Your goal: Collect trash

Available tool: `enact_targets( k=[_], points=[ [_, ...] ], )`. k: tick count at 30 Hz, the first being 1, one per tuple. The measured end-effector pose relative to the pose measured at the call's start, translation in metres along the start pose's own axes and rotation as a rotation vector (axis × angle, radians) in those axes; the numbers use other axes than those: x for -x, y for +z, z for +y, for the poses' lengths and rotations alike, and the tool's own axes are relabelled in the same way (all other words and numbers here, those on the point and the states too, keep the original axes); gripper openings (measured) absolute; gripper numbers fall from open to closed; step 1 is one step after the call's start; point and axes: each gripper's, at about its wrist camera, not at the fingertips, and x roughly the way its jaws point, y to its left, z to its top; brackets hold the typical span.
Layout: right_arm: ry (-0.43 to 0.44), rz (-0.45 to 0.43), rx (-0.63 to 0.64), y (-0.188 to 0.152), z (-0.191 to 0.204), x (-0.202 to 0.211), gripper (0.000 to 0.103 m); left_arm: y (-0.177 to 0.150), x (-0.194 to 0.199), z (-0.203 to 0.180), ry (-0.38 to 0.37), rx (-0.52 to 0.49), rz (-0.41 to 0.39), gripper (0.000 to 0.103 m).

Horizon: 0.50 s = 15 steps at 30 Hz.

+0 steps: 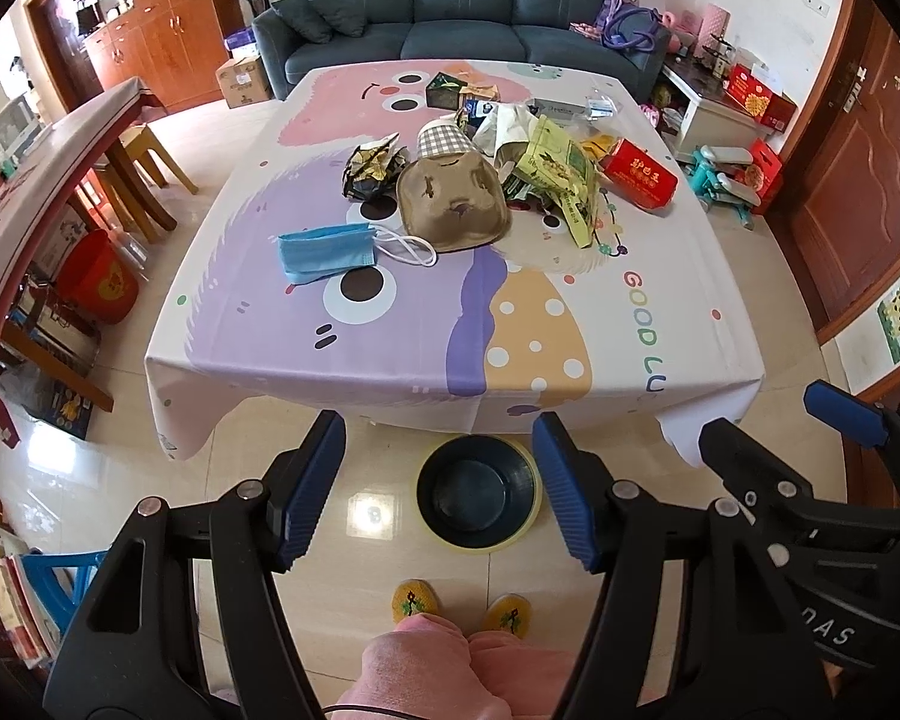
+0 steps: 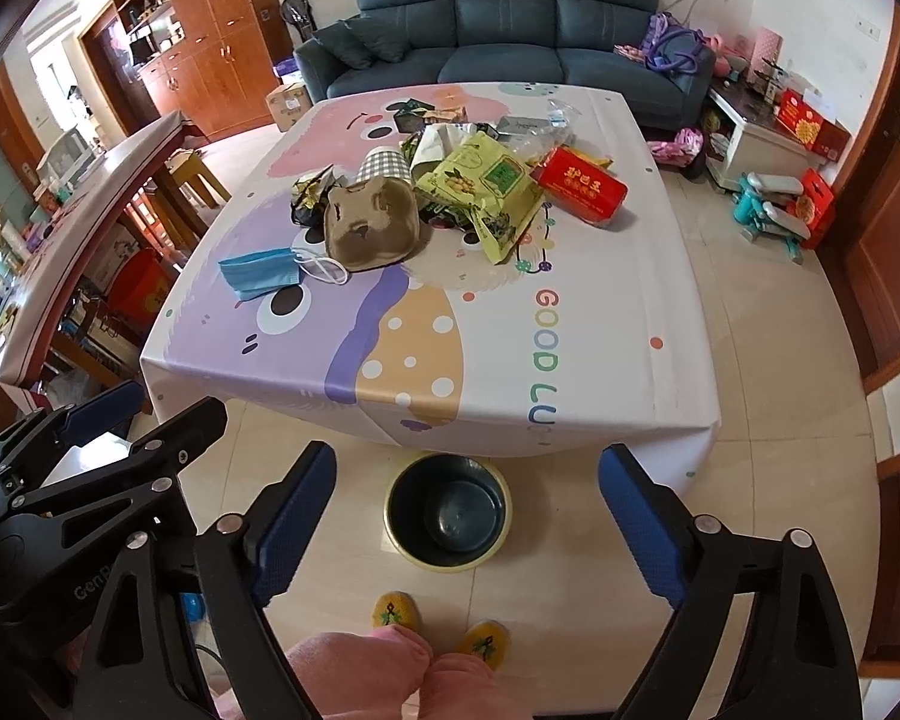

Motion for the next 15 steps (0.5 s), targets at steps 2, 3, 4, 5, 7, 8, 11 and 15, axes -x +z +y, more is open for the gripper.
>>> enact_targets(
  k=[2, 3, 4, 5, 7, 8, 11, 15],
  points=[
    [0.002, -0.008, 0.010, 0.001, -0.001, 0.002, 0.089, 0.000, 0.003, 0.000, 0.009, 0.009, -0.009, 0.062],
    [0.003, -0.012, 0.013, 0.001, -0.001, 0.003, 0.089, 0.001, 0.005, 0.001, 0.015, 0.014, -0.013, 0.062],
    [0.006, -0.018, 0.015, 0.002, -0.001, 0.004, 0.089, 0.002, 0.006, 0.003, 0.024, 0.022, -0.018, 0.062],
    [0.011, -0.023, 0.015, 0.004, -0.001, 0.004, 0.089, 0.003, 0.006, 0.005, 0.029, 0.030, -0.020, 0.062],
    [0.020, -0.029, 0.016, 0.010, 0.000, 0.003, 0.088, 0.007, 0.006, 0.013, 0.039, 0.056, -0.022, 0.062],
    [0.024, -0.034, 0.017, 0.013, 0.001, 0.002, 0.088, 0.011, 0.005, 0.021, 0.044, 0.077, -0.025, 0.062],
    [0.039, -0.053, 0.019, 0.026, 0.005, -0.002, 0.088, 0.024, -0.001, 0.041, 0.053, 0.105, -0.029, 0.062],
    [0.038, -0.065, 0.022, 0.052, 0.017, -0.017, 0.088, 0.050, -0.022, 0.075, 0.039, 0.126, -0.012, 0.063]
  ],
)
